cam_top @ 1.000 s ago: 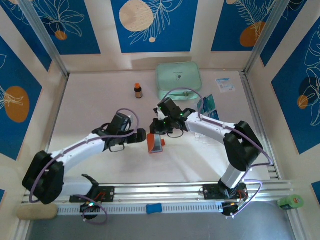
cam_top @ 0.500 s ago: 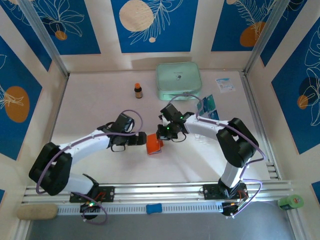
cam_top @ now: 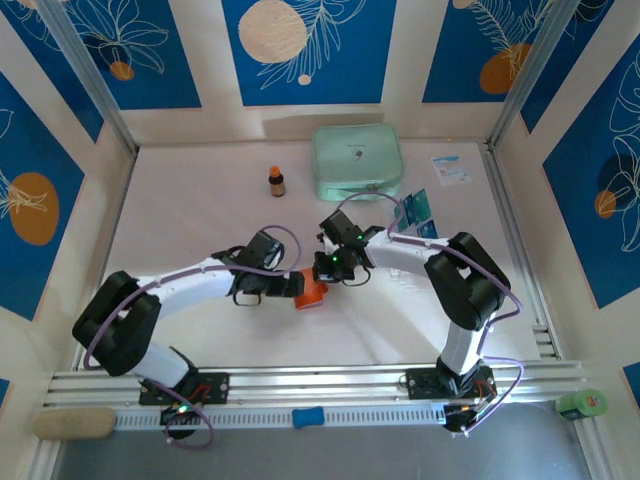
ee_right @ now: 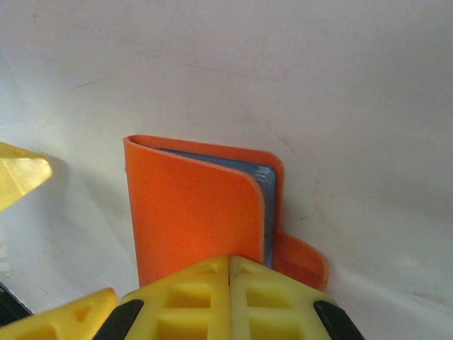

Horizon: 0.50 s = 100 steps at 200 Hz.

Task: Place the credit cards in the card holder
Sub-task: Close the card holder at the center of the table.

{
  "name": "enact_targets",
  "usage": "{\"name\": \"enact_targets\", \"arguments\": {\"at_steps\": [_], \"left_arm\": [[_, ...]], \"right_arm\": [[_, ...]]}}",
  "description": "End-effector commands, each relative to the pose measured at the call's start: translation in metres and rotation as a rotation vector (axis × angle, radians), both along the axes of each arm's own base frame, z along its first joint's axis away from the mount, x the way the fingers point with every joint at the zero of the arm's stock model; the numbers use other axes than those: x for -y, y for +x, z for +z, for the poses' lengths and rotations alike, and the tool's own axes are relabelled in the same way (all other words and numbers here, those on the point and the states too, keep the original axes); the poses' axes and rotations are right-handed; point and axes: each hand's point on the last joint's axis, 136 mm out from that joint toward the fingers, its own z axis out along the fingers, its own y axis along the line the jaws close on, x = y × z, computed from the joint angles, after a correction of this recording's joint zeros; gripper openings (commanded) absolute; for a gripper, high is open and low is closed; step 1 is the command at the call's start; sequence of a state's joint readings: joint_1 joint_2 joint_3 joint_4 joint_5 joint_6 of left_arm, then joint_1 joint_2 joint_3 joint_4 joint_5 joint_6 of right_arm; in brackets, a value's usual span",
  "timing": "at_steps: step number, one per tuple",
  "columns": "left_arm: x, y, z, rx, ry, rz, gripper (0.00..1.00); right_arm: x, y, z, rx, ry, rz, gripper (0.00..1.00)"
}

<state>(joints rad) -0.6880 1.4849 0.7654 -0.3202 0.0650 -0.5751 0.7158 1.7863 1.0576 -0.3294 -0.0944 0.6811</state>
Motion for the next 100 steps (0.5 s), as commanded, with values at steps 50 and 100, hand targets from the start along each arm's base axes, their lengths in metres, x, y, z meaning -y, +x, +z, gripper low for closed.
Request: {"name": "enact_targets", "arguments": {"at_steps": [50, 100], "left_arm": [[0.017, 0.012, 0.001, 0.051, 0.015, -0.04, 1.0], [0.014, 0.008, -0.01, 0.038, 0.042, -0.048, 1.0]], "right_arm": [[0.007, -0.008, -0.015, -0.047, -0.028, -0.011, 0.02], [0.008, -0.009, -0.017, -0.052, -0.031, -0.015, 0.02]]}}
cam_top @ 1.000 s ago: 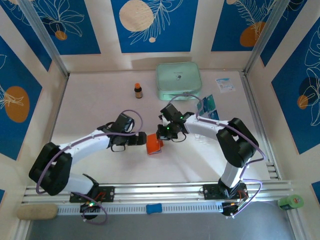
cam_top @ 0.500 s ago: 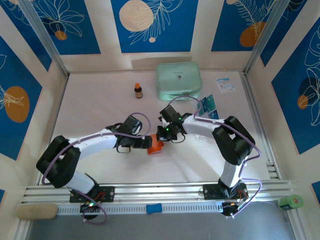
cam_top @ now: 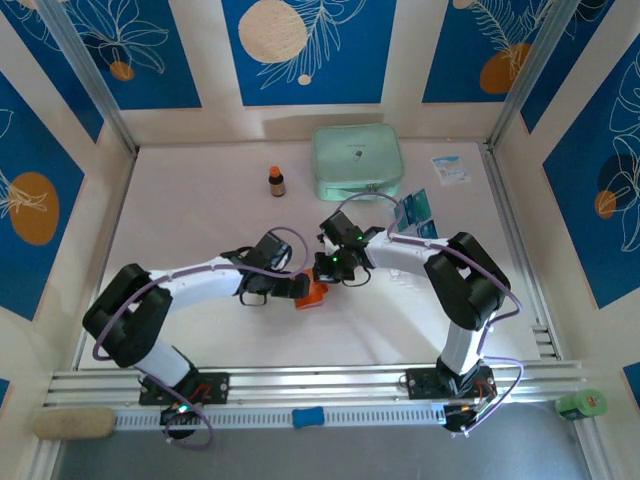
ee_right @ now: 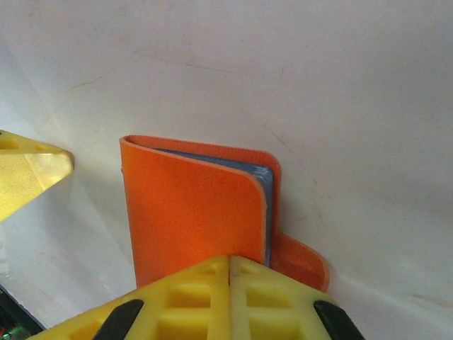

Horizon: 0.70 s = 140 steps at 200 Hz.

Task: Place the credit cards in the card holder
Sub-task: Close the card holder at the center of the table.

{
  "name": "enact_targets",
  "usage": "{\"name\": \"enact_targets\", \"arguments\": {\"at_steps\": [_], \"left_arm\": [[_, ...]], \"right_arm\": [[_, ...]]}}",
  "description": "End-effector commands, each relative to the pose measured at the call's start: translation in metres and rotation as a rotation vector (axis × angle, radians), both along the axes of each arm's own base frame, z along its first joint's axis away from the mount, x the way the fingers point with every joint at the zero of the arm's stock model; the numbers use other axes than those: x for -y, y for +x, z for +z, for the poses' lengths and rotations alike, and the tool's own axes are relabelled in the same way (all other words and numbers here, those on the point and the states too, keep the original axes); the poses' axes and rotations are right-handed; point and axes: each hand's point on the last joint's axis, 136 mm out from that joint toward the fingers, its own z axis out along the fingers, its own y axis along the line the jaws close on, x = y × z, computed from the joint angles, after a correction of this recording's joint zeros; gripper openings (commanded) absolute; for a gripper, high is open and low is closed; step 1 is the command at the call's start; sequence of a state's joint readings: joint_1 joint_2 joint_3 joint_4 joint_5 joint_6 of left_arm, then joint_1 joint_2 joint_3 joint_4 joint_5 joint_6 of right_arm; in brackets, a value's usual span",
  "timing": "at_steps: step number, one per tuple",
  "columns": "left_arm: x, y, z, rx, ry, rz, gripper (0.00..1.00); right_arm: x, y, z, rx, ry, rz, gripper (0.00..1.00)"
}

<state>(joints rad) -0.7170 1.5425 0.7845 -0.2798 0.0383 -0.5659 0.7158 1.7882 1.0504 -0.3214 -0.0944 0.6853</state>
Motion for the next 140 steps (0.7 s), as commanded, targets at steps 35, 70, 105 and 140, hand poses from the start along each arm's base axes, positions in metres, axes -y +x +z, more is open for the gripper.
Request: {"name": "enact_targets", "arguments": {"at_steps": [35, 70, 105, 140], "left_arm": [[-0.008, -0.002, -0.014, 0.002, 0.109, -0.021, 1.0], [-0.017, -0.005, -0.021, 0.0, 0.184, -0.025, 1.0], [-0.023, -0.007, -0.025, 0.003, 0.232, -0.023, 1.0], [-0.025, -0.008, -0.027, 0.004, 0.26, -0.026, 1.0]], "right_arm": [[0.008, -0.004, -0.002, -0.031, -0.016, -0.013, 0.02], [0.017, 0.009, 0.027, 0.024, 0.012, -0.052, 0.03], [0.033, 0.014, 0.037, 0.035, 0.001, -0.088, 0.05], [0.038, 0.009, 0.031, 0.017, -0.052, -0.061, 0.15]]}}
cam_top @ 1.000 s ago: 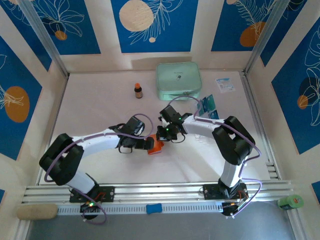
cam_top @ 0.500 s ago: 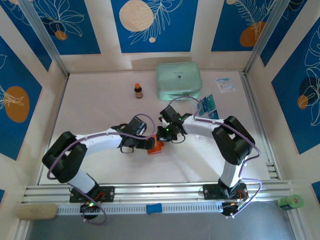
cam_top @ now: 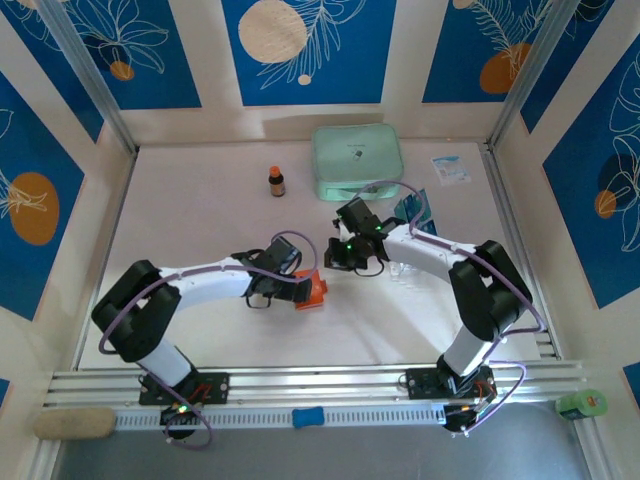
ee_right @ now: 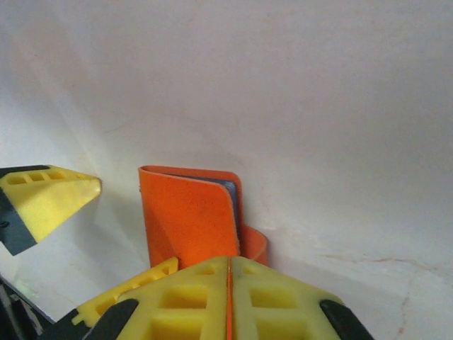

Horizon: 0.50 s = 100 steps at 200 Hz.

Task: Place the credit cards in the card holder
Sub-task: Close the card holder at the center of the table, then close the button on the card holder.

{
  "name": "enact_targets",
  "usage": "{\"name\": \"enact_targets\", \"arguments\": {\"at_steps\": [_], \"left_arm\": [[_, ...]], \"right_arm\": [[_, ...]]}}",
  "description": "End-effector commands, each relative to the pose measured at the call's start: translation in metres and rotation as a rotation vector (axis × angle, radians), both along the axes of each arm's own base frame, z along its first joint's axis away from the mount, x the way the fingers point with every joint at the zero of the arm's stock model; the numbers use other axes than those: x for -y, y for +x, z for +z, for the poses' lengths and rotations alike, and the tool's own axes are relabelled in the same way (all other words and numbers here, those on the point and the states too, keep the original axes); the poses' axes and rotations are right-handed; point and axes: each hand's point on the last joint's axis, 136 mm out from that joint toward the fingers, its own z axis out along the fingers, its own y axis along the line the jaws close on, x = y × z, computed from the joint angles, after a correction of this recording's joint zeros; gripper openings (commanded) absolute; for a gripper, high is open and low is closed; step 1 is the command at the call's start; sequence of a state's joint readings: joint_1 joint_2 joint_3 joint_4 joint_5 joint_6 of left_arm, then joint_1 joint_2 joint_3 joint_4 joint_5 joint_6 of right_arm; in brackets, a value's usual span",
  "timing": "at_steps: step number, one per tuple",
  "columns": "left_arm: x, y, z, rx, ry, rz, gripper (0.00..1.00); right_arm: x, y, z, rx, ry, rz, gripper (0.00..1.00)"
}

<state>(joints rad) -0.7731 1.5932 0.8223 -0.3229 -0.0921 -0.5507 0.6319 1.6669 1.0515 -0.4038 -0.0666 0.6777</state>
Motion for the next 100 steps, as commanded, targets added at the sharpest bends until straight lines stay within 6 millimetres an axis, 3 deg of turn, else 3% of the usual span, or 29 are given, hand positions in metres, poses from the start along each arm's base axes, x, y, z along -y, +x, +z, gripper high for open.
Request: {"name": "enact_targets", "arguments": {"at_steps": [1, 31, 100], "left_arm": [[-0.022, -0.01, -0.019, -0.039, 0.131, -0.004, 1.0], [-0.023, -0.01, -0.02, -0.036, 0.139, -0.005, 1.0], [-0.024, -0.011, -0.023, -0.04, 0.146, -0.005, 1.0]], "right_arm": [[0.006, -0.011, -0.006, -0.038, -0.059, 0.028, 0.15], [0.003, -0.017, -0.013, -0.048, -0.106, 0.058, 0.2], [-0.01, -0.024, -0.024, -0.064, -0.149, 0.109, 0.21]]}}
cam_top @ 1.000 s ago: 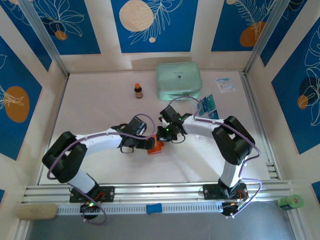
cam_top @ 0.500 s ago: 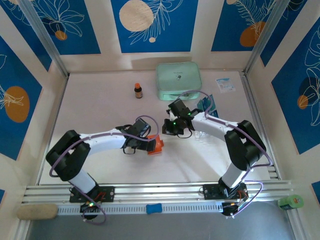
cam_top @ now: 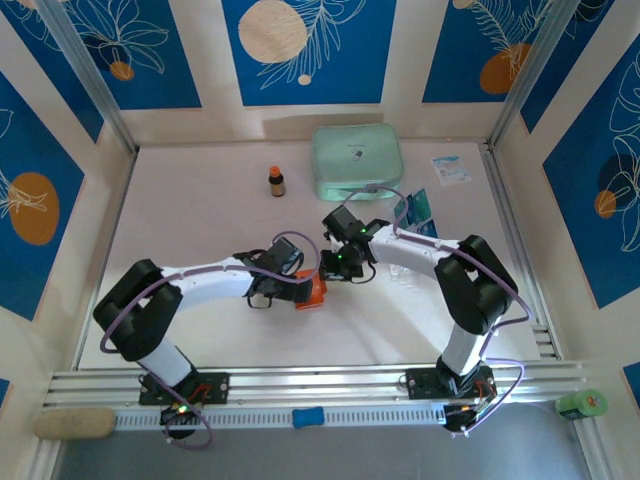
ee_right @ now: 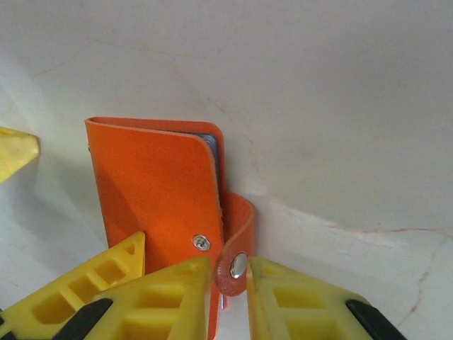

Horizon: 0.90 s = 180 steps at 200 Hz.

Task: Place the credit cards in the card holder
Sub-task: Close the button on the card holder.

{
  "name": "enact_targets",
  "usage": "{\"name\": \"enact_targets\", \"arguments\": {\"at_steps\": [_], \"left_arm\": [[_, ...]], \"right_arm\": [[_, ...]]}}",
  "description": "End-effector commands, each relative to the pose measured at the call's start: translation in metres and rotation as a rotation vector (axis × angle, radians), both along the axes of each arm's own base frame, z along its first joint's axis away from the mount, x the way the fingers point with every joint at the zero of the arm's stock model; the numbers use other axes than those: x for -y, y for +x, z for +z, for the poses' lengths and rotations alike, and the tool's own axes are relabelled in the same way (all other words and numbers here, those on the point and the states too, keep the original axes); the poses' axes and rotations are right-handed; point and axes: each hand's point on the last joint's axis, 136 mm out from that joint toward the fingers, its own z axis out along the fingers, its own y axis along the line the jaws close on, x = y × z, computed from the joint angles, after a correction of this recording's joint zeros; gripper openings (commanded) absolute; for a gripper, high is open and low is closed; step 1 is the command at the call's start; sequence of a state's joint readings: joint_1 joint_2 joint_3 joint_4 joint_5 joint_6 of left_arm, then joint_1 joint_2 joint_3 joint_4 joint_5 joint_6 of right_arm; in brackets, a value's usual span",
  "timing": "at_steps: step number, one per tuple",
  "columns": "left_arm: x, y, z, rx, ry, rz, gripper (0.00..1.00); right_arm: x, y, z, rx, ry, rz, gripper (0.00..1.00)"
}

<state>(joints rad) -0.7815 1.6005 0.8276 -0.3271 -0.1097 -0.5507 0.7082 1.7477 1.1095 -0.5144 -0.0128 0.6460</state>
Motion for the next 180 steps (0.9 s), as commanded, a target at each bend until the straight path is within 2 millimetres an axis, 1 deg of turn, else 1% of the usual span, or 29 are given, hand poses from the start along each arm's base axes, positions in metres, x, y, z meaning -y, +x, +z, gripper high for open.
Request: {"name": "enact_targets", "arguments": {"at_steps": [1, 50, 87, 107, 142, 164, 180], "left_arm": [[-0.024, -0.011, -0.022, -0.047, 0.13, -0.001, 1.0], [-0.023, -0.011, -0.022, -0.046, 0.129, -0.005, 1.0], [-0.023, -0.012, -0.023, -0.047, 0.129, -0.005, 1.0], [-0.023, -0.011, -0.022, -0.047, 0.128, -0.004, 1.0], [-0.023, -0.012, -0.023, -0.048, 0.13, -0.002, 1.0], [-0.022, -0.012, -0.023, -0.048, 0.129, -0.005, 1.0], [-0.022, -0.011, -0.022, -0.046, 0.126, -0.004, 1.0]], "right_arm": [[-0.003, -0.001, -0.001, -0.005, -0.023, 0.027, 0.21], [-0.009, -0.002, -0.001, -0.003, -0.019, 0.043, 0.22], [-0.006, -0.003, -0.005, -0.005, -0.035, 0.04, 0.22], [-0.003, -0.002, -0.007, -0.008, -0.044, 0.032, 0.17], [0.002, -0.001, -0.005, -0.002, -0.043, 0.017, 0.04], [0.004, -0.001, -0.005, -0.002, -0.043, 0.015, 0.01], [0.007, -0.001, -0.007, -0.005, -0.047, 0.012, 0.0]]}}
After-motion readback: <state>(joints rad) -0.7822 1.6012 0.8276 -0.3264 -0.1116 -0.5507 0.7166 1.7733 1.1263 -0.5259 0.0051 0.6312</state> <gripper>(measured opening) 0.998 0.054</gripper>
